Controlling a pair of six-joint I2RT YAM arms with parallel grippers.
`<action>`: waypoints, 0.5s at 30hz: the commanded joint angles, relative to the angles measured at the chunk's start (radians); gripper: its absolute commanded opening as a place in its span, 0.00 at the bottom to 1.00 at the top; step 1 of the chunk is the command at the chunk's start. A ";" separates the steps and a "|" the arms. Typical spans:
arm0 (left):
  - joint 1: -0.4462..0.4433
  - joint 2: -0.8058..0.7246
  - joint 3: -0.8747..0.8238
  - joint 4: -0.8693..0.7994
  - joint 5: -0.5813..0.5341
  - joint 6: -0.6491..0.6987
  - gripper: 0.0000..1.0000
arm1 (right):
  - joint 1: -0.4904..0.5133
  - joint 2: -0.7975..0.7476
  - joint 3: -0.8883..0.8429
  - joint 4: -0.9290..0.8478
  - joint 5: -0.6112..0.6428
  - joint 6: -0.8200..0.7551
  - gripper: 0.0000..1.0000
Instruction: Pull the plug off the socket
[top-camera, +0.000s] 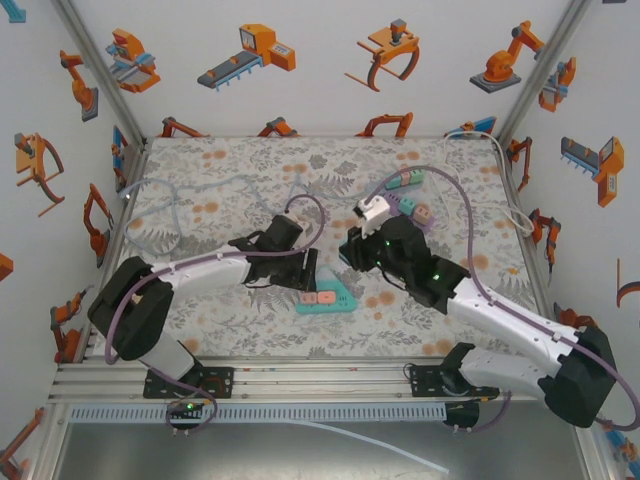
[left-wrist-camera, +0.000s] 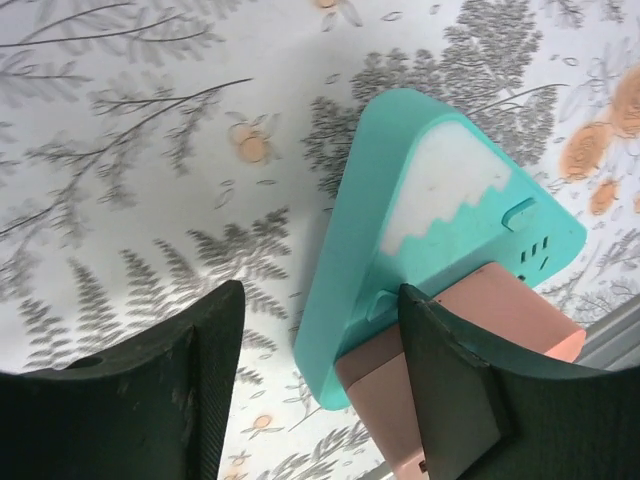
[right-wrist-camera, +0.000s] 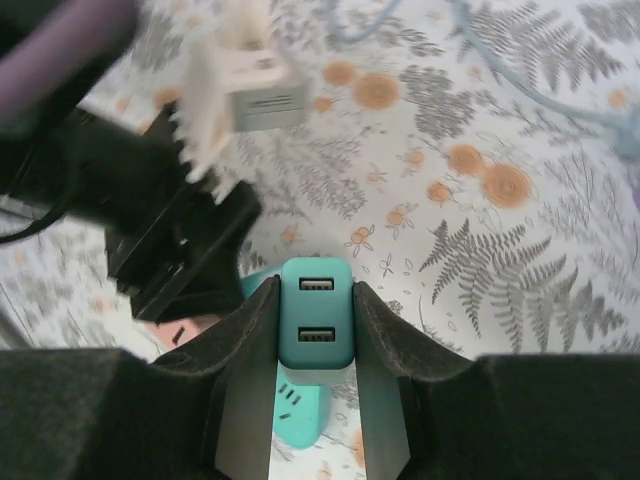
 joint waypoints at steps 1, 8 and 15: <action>0.017 -0.061 0.044 -0.075 -0.014 0.053 0.62 | -0.078 -0.024 -0.055 -0.025 0.050 0.332 0.03; 0.017 -0.260 -0.006 0.063 0.157 0.132 0.63 | -0.169 -0.019 -0.251 0.127 -0.034 0.608 0.03; 0.013 -0.407 -0.065 0.139 0.284 0.224 0.65 | -0.169 0.126 -0.355 0.340 -0.085 0.718 0.04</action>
